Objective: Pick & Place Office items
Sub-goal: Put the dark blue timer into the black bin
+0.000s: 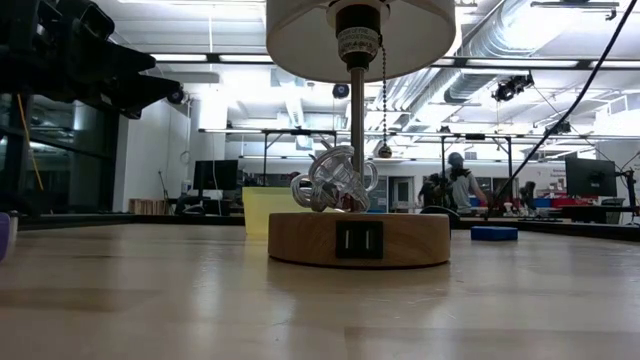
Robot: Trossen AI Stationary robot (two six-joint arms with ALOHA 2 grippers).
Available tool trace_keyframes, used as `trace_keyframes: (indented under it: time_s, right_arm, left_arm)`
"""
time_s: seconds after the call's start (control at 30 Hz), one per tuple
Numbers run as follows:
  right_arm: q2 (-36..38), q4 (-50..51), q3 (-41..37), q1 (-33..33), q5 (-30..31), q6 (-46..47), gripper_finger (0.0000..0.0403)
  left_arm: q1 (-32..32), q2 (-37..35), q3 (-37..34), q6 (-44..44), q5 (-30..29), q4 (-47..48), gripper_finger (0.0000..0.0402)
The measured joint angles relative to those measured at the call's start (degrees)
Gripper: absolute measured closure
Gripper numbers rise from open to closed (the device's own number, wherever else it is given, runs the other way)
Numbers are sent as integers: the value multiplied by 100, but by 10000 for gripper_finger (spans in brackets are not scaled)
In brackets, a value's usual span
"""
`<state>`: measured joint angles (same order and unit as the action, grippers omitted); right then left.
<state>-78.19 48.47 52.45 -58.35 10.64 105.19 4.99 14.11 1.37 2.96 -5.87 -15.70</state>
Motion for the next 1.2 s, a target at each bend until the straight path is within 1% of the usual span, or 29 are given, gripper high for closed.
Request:
trace_keyframes:
  time_s: [0.2, 0.7, 0.9, 1.03, 1.2]
  right_arm:
    - [0, 293, 0, 581, -1, -175, 208]
    - [0, 691, 0, 2463, 133, -1968, 208]
    - [0, 1199, 0, 3138, 124, -2038, 208]
    - [0, 1218, 0, 3589, 140, -2289, 208]
    - [0, 1205, 0, 4115, 138, -2310, 208]
  left_arm:
    - [0, -1, 0, 0, 0, 0, 109]
    - [0, -2, -1, 0, 0, -1, 109]
    - [0, -2, 0, 0, 0, -1, 109]
    - [0, -2, 0, 0, 0, 0, 109]
    - [0, 0, 0, 2, 0, 1, 109]
